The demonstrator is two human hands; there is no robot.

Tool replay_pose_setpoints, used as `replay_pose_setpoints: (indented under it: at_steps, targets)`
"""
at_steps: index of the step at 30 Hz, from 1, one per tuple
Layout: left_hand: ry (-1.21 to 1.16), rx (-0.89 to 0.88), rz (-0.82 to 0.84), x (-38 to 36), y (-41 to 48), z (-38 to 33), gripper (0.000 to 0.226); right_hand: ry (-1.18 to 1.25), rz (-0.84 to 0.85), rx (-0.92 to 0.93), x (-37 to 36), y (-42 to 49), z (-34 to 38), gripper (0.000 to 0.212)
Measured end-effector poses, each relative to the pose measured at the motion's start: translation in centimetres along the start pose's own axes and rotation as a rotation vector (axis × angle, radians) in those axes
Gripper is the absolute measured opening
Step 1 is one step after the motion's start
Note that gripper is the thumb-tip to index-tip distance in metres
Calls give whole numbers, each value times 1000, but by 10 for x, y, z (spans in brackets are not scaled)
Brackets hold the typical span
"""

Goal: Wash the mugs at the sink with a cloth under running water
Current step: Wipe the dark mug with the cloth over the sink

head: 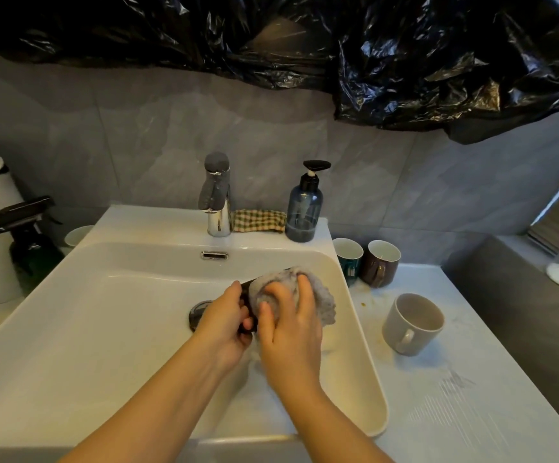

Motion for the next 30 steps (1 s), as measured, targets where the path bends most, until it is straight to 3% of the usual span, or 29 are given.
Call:
replay_pose_setpoints:
  at_steps: [3, 5, 8, 10, 12, 14, 15, 17, 21, 24, 30]
  targets:
    - [-24, -34, -46, 3, -1, -8, 34, 420, 68, -273, 9, 24, -23, 15]
    - [-53, -45, -64, 4, 0, -11, 34, 260, 83, -157, 2, 24, -13, 30]
    - [-106, -62, 1, -8, -4, -14, 37, -244, -82, 230, -16, -13, 24, 47]
    - [-52, -84, 42, -11, -5, -16, 38, -269, -143, 292, -16, -16, 23, 46]
    - [26, -100, 40, -5, -4, -17, 35, -46, -3, 90, -9, 5, 5, 49]
    - [54, -80, 43, 2, -3, -17, 36, 479, 249, -370, -11, 27, -24, 62]
    - [44, -65, 50, 3, -4, -17, 37, 704, 346, -576, -15, 30, -34, 57]
    - [1, -50, 58, 2, -6, -18, 39, 888, 474, -778, -22, 28, -44, 39]
    - [-42, -93, 32, -2, -4, -25, 37, 1311, 678, -899, -43, 2, -46, 39]
    - [-66, -187, 19, -6, 2, -31, 38, 1480, 758, -960, -60, -8, -38, 33]
    - [373, -450, -8, 5, 10, -47, 39, 1344, 759, -1093, -67, -6, -44, 28]
Point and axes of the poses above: each hand's wrist, its own y-axis towards the middle knuckle, its own x-axis out of the back of the hand, z = x × y, the point moved 10 cm from there along y, towards the middle knuckle, and after that the axes turned 15 degrees about -x, right-handed, at the moved point
